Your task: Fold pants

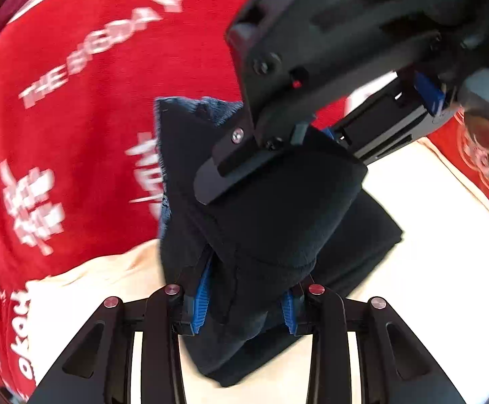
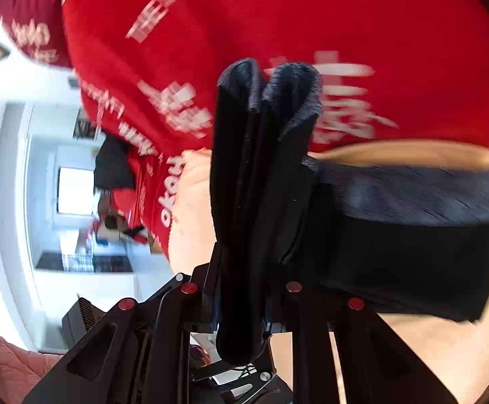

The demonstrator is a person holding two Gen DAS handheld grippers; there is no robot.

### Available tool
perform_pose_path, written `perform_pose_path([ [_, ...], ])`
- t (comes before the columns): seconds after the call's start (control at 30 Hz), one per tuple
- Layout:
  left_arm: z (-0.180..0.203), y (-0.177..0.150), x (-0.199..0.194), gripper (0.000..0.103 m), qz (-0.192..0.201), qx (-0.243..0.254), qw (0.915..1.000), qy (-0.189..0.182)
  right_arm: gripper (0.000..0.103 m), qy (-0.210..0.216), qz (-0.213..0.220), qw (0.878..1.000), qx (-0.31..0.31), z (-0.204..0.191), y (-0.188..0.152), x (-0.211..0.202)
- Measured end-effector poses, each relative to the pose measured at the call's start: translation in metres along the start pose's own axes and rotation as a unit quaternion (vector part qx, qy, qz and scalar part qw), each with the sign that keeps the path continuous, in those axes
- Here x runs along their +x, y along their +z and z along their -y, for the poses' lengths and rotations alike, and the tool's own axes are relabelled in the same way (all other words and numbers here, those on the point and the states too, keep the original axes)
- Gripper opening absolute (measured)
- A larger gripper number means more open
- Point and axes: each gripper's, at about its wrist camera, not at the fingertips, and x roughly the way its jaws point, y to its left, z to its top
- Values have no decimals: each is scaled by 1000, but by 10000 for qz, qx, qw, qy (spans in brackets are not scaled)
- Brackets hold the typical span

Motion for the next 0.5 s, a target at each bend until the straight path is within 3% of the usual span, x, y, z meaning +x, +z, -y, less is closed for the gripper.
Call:
perform_pose_path([
  [0.13,47,4,33,36,-269,282,9992,-42,20,-2,183,9990,413,67,-18,-23],
  [0.27,80,5,69,36,-604,427,9973,18,20,-4,295,9973,666,119,-23,-16],
  [0.4,97,2,86,36,-764,558,9953,218,20,41,308,9956,886,150,-28,-5],
  [0.5,106,-3,91,42,-815,727,9934,355,20,3,245,9941,1057,166,-37,0],
])
